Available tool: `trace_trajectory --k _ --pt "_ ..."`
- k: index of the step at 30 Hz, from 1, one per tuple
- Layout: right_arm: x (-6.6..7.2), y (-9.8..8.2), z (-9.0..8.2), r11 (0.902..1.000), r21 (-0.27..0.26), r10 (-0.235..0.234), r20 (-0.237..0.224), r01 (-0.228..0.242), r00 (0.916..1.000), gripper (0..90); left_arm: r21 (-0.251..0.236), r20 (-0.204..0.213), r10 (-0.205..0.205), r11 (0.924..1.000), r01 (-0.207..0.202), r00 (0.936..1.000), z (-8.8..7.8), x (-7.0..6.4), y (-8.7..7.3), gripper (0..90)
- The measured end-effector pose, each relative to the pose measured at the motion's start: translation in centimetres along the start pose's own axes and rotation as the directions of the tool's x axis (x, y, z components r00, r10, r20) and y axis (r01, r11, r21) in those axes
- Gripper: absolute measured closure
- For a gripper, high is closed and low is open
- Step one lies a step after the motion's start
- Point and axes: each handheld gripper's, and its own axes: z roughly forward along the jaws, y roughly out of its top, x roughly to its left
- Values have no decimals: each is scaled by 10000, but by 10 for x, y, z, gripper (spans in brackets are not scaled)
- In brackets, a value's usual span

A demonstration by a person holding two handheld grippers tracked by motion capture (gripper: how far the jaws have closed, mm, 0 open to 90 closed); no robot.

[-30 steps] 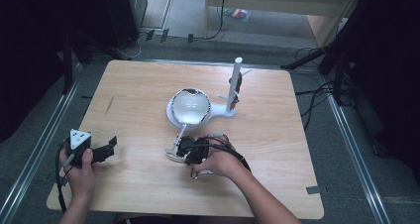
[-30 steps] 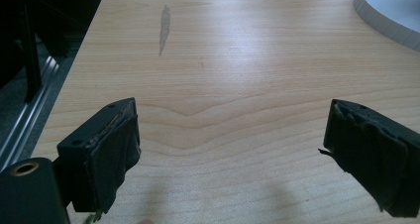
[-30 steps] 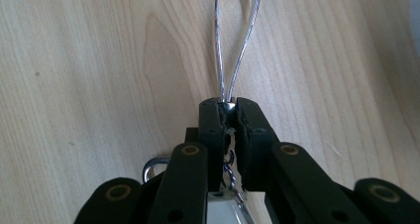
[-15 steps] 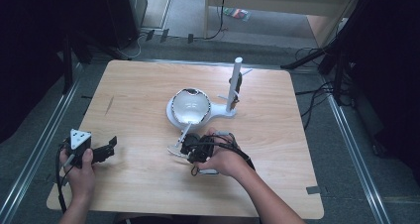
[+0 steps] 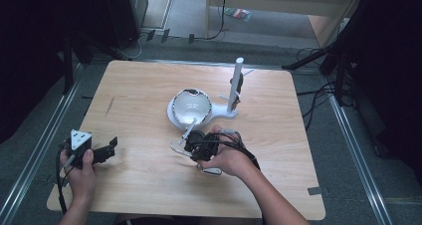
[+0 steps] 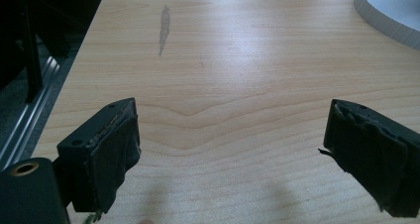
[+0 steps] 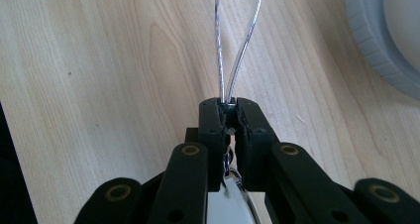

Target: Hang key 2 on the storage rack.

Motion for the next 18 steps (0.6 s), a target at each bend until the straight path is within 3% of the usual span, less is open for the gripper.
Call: trace_trajectory --k 13,18 --pt "-6 -10 -19 9977 -516 445 269 -431 9986 834 9 -5 2 10000 -2 10000 0 0 0 75" --pt "-8 -14 -29 9931 -1012 639 495 -587 9967 834 11 -8 2 10000 -2 10000 0 0 0 76"
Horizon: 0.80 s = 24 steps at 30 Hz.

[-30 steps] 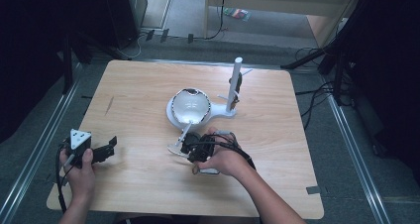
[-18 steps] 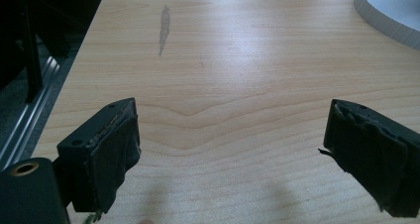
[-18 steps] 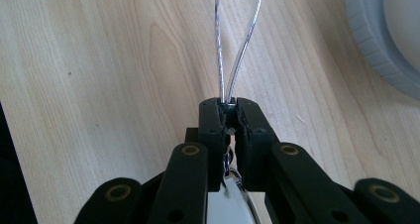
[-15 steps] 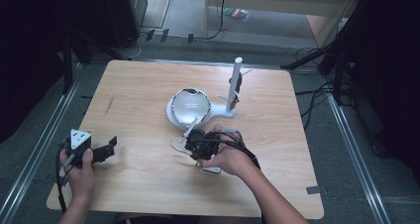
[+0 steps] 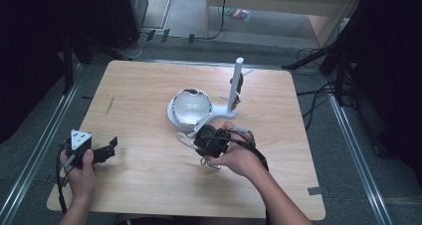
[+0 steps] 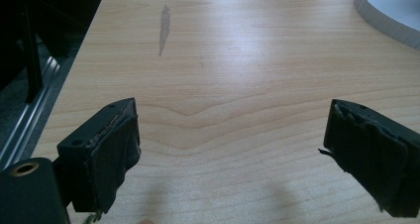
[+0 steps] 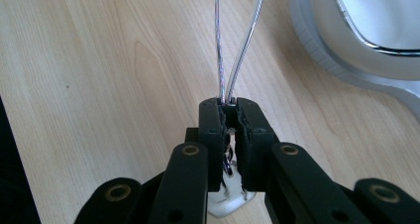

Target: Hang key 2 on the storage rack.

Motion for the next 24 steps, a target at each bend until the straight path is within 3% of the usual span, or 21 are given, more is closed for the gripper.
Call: trace_trajectory --k 13,24 --pt "-8 -6 -12 9959 -771 499 181 -484 9986 834 12 -5 12 10000 -12 10000 0 0 0 76" --pt "-9 -16 -9 9921 -771 1007 143 -993 9948 835 7 -2 17 10000 -17 10000 0 0 0 76"
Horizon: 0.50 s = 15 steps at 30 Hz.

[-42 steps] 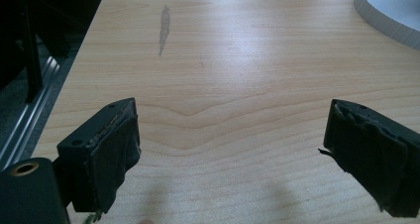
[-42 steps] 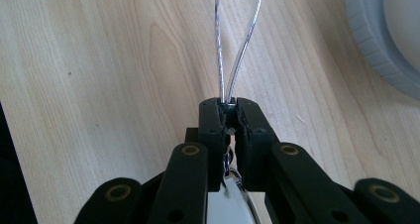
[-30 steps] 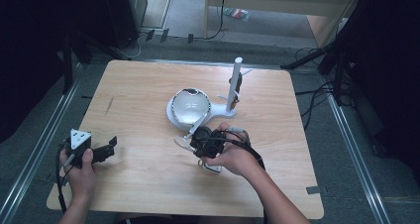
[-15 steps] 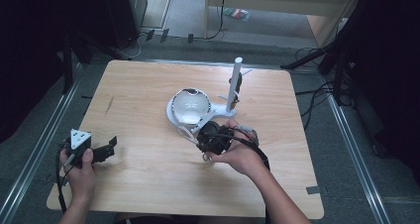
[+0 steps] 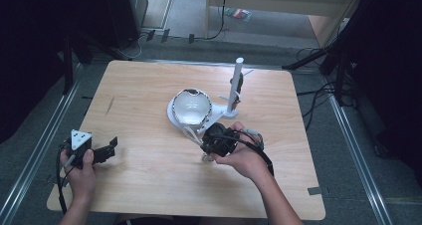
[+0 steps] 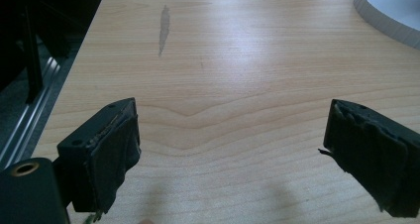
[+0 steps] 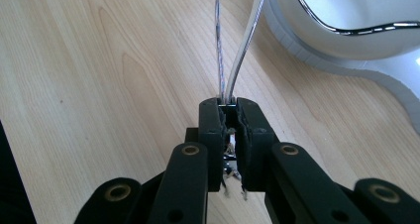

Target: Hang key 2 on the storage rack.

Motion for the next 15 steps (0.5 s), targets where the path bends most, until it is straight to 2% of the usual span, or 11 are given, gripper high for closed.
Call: trace_trajectory --k 4,8,15 --pt "-1 -4 -2 9995 -234 223 42 -222 9997 834 -25 -46 46 10000 -46 10000 0 -1 0 76" --pt "-1 -10 -6 9954 -767 579 56 -573 9983 834 5 -47 72 10000 -72 10000 0 -1 0 76" --pt "1 -18 -8 9797 -1781 985 251 -925 9948 835 17 -69 74 10000 -74 9999 0 -1 0 75"
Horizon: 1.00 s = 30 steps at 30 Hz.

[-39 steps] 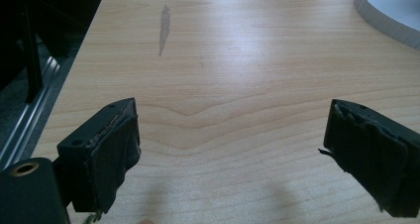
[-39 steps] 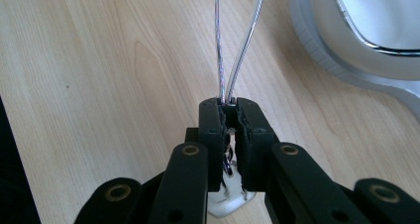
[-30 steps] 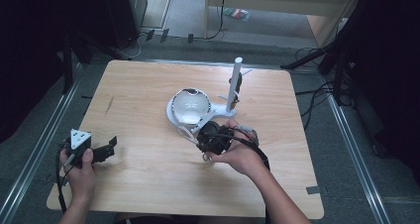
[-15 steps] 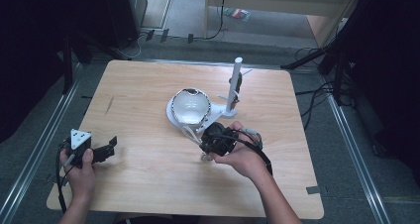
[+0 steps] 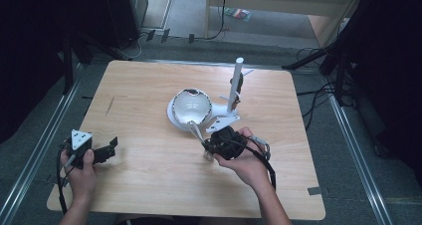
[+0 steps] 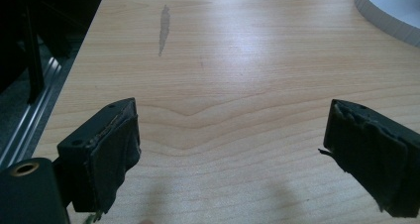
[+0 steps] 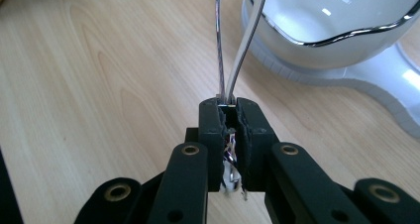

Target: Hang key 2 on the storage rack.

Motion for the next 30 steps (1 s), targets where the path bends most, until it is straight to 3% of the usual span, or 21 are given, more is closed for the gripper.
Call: trace_trajectory --k 4,8,9,13,17,23,30 --pt "-1 -5 -1 9978 -602 300 173 -289 9994 837 47 3 75 10000 -75 10000 0 0 0 76" --pt "-3 -6 -3 9957 -879 345 463 -304 9983 837 49 6 91 9999 -91 10000 0 0 0 76" --pt "-5 -8 -6 9917 -1216 500 653 -418 9966 837 70 -15 102 9999 -102 9999 0 -1 0 76" --pt "-6 -10 -9 9860 -1570 723 1008 -559 9923 837 55 -14 136 9999 -136 9999 0 0 0 76" --pt "-9 -13 -12 9752 -2003 1240 1404 -945 9823 838 54 -1 131 9999 -131 9999 0 0 0 76" --pt "-13 -14 -14 9650 -2317 1644 1681 -1231 9720 838 33 8 78 10000 -78 10000 0 0 0 76" --pt "-21 -16 -21 9429 -2890 2314 2111 -1656 9497 838 22 2 73 10000 -73 10000 0 0 0 76"
